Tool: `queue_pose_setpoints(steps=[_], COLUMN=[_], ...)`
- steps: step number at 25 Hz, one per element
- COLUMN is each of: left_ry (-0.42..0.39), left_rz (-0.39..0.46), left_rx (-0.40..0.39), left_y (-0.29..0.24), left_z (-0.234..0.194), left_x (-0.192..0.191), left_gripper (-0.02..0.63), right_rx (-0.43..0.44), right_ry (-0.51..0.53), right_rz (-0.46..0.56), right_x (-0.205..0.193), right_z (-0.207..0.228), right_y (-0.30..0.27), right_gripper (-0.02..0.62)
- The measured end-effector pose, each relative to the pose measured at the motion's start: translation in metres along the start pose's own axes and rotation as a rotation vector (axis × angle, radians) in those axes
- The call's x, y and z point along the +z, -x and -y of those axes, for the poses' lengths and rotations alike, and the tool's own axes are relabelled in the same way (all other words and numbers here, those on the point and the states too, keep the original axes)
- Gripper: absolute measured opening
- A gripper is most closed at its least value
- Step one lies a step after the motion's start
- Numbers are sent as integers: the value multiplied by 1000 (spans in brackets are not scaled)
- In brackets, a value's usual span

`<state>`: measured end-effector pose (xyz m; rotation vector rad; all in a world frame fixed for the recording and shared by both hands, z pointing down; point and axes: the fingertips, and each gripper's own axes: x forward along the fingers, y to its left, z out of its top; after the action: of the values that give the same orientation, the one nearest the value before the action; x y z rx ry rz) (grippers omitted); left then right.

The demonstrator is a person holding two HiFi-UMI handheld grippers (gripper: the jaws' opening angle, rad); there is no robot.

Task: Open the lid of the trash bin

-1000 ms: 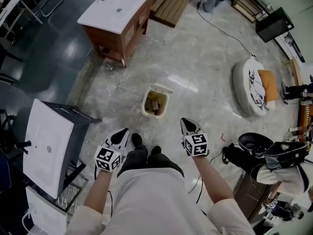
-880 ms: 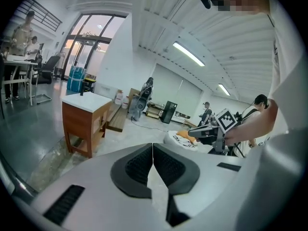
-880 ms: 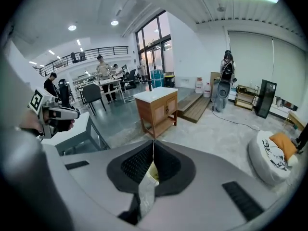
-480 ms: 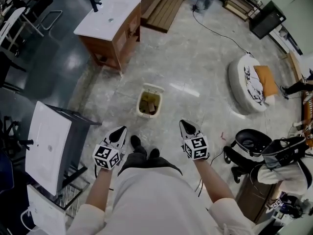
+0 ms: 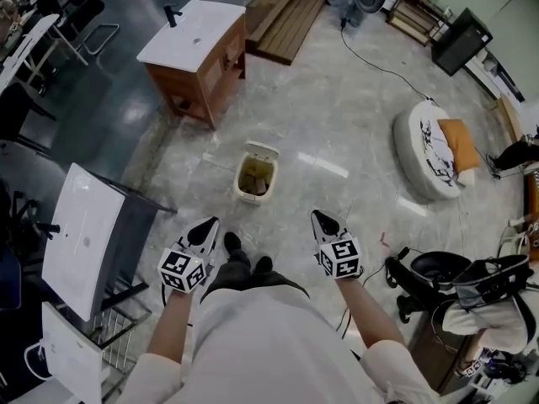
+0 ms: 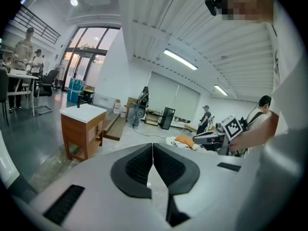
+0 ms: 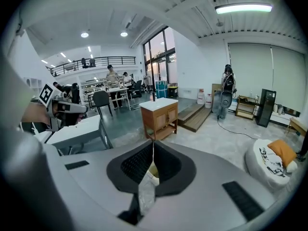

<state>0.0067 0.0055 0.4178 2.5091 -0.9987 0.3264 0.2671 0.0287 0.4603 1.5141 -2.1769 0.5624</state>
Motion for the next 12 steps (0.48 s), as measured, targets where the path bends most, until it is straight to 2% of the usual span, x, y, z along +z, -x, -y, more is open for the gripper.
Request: queue_pose_setpoints(steps=[5, 12], left_ry=[-16, -18], left_rz=[11, 28], left_rx=[6, 15], left_y=[15, 39], left_z=[11, 3], left_x=[1, 8], left_gripper=[18, 18], right_rx=[6, -2], right_ry=[0, 11], right_rz=[17, 32], right_x=[-2, 7], right_z=[-6, -24], right_y=[13, 19], right_gripper=[31, 31])
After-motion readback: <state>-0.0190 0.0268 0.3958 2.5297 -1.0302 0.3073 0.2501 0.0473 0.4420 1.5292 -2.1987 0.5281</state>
